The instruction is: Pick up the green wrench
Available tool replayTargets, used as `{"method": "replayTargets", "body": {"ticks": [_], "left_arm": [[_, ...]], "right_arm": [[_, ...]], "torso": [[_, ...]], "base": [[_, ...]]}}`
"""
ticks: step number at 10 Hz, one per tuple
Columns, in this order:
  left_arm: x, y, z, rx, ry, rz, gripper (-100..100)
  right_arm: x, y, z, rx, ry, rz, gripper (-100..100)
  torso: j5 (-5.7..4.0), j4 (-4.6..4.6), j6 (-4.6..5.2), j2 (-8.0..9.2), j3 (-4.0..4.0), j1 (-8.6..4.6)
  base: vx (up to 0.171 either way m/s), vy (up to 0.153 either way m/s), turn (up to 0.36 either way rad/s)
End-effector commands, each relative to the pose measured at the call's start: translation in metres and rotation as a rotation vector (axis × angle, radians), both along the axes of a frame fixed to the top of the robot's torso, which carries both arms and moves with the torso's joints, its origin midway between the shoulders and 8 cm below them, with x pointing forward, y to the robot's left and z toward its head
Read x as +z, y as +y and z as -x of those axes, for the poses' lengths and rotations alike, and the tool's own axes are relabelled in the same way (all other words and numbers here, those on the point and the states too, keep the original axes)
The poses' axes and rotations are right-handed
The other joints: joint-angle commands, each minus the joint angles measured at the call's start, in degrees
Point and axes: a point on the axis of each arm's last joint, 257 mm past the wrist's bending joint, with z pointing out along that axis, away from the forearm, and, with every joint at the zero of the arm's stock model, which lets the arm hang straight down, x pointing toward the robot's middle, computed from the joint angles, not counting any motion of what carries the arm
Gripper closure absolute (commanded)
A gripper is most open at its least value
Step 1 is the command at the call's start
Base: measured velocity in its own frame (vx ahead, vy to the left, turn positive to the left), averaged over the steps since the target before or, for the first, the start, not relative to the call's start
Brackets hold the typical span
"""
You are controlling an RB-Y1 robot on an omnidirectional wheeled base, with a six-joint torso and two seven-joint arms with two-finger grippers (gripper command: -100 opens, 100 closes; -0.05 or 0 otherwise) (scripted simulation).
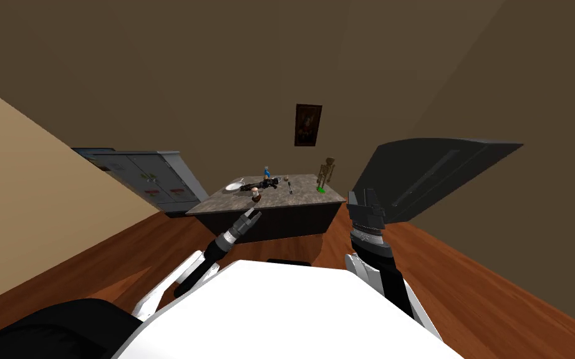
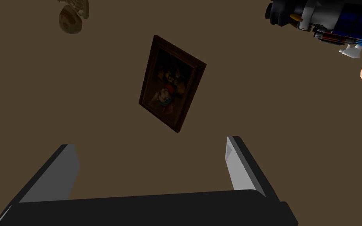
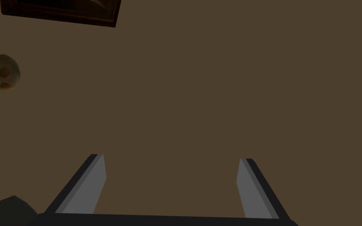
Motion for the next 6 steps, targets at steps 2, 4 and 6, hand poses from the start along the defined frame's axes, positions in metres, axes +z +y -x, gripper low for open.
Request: {"method": "replayTargets", "body": {"ticks": [2, 4, 6], "left_arm": [[-0.028, 0.008, 0.008, -0.027, 0.012, -0.185, -100], [-0.047, 0.020, 0.014, -0.045, 0.020, -0.318, -100], [-0.065, 0.037, 0.021, -0.067, 0.029, -0.455, -100]], "right_arm": [[0.000, 0.000, 0.000, 0.000, 0.000, 0.000, 0], [0.000, 0.000, 0.000, 0.000, 0.000, 0.000, 0], [0.000, 0.000, 0.000, 0.000, 0.000, 0.000, 0]], "torso": [[0.00, 0.00, -0.05, -0.03, -0.01, -0.03], [-0.01, 0.00, -0.05, -0.05, -0.02, -0.03], [-0.01, -0.02, -0.06, -0.12, -0.06, -0.05]], "base": [[-0.098, 0.000, -0.223], [-0.082, -0.005, -0.214], [-0.071, -0.014, -0.240]]}}
